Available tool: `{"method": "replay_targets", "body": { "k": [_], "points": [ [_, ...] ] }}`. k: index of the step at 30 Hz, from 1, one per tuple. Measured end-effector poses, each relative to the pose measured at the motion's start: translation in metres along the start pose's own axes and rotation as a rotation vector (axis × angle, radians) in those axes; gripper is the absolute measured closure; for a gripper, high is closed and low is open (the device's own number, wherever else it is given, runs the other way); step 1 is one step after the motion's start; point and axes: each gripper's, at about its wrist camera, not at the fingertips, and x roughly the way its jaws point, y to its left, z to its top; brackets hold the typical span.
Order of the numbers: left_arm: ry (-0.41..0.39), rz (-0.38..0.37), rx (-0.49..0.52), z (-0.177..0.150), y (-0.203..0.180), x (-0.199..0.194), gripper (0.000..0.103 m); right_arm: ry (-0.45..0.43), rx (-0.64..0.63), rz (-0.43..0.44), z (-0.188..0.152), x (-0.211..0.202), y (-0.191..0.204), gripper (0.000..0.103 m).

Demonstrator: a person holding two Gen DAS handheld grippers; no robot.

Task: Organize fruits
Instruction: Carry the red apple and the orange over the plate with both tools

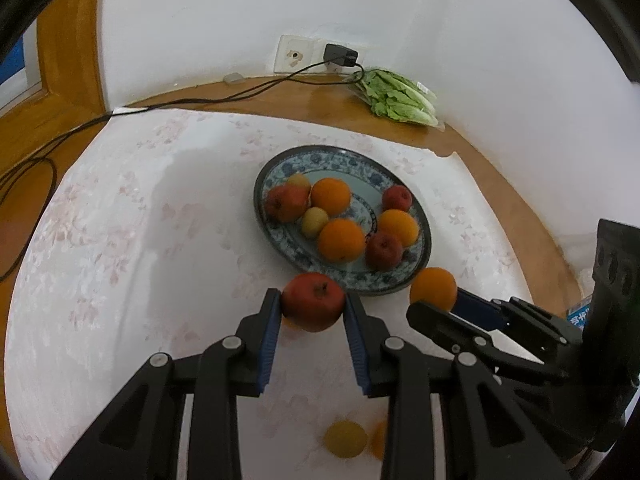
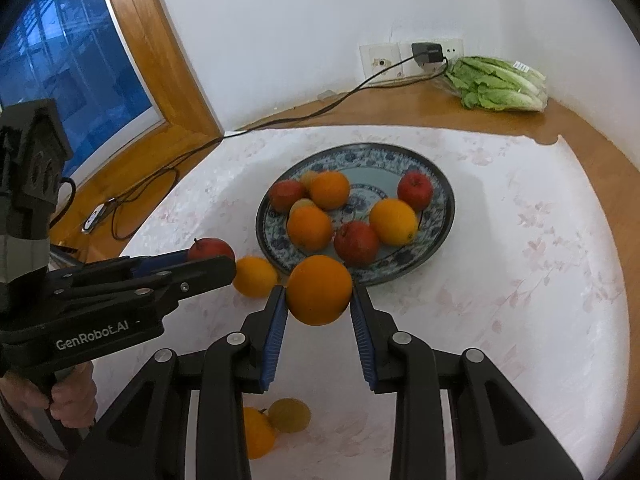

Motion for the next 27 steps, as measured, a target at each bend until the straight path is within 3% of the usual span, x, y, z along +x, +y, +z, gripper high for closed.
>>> {"method": "replay_targets", "body": {
  "k": [27],
  "points": [
    [-0.047,0.020,0.050,0.067,-0.026,0.022,0.070,-0.032,-0.041,-0.035,0.052,0.003,-0.020,0.070]
  ]
}}
